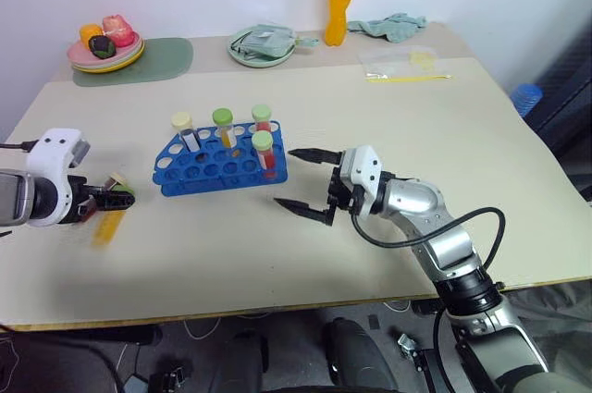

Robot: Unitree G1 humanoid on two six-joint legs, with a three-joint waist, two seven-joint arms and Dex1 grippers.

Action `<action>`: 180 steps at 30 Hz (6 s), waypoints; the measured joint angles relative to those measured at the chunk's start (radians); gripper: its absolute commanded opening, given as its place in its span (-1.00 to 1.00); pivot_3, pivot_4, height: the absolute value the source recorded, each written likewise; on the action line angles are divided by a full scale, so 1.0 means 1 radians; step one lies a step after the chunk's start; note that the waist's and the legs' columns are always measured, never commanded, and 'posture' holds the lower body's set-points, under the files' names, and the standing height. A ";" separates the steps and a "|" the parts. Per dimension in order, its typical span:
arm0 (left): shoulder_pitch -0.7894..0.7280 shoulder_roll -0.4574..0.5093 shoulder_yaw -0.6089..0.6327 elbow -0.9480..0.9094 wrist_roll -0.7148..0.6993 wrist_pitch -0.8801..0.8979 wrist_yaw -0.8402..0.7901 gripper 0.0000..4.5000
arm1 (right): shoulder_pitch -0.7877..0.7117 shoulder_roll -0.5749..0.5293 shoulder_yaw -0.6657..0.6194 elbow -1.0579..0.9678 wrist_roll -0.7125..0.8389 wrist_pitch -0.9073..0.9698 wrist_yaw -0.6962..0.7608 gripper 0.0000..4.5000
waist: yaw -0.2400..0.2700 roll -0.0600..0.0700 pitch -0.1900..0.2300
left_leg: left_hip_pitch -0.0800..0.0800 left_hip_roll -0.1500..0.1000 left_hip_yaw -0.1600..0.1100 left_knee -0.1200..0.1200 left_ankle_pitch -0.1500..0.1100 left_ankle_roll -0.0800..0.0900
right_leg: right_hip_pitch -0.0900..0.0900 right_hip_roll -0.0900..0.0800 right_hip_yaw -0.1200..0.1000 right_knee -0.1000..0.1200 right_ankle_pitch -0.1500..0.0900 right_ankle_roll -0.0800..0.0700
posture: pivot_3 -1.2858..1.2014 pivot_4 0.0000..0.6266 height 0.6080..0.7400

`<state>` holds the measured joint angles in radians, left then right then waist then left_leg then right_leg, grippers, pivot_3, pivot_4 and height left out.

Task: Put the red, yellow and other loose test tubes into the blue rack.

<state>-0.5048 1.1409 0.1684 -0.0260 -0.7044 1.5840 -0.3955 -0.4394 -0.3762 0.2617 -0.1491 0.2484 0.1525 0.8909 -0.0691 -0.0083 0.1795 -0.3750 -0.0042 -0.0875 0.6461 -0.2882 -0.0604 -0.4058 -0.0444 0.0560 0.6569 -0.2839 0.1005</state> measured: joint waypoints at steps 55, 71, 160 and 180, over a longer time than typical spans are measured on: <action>0.364 -0.994 -0.139 -0.304 0.743 -1.533 0.334 -0.68 | 0.110 -0.008 -0.014 0.035 -0.081 0.005 -0.103 1.00 | 0.055 -0.010 0.003 | 0.000 -0.001 0.002 0.003 0.001 -0.002 | 0.006 -0.003 0.000 -0.008 0.004 0.004 | 0.03 -0.52 1.00; 0.302 -1.057 -0.202 -0.051 0.732 -1.660 0.296 -0.68 | 0.110 0.011 -0.013 0.036 -0.098 -0.005 -0.137 1.00 | 0.054 -0.010 0.004 | 0.000 -0.001 0.001 0.003 0.001 -0.002 | 0.006 -0.002 -0.001 -0.008 0.004 0.004 | 0.03 -0.52 1.00; 0.225 -0.757 0.219 -0.213 0.448 -1.328 0.107 -0.62 | 0.177 0.005 -0.002 0.005 -0.126 -0.031 -0.147 1.00 | 0.055 -0.016 0.007 | -0.018 -0.002 0.008 0.017 0.000 0.000 | -0.018 -0.015 -0.004 0.007 0.007 0.007 | 0.03 -0.52 1.00; 0.333 -0.996 -0.103 -0.124 0.769 -1.623 0.379 -0.62 | 0.131 0.015 0.002 0.041 -0.128 -0.041 -0.149 1.00 | 0.055 -0.015 0.006 | 0.000 -0.002 0.009 0.017 0.000 0.000 | 0.002 -0.007 -0.004 0.004 0.008 0.007 | 0.03 -0.52 1.00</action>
<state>-0.1722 0.1447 0.0654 -0.1502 0.0646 -0.0386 -0.0168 -0.3080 -0.3614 0.2633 -0.1078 0.1206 0.1111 0.7415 -0.0145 -0.0238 0.1859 -0.3755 -0.0064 -0.0787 0.6629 -0.2880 -0.0603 -0.4040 -0.0512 0.0520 0.6613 -0.2756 0.1072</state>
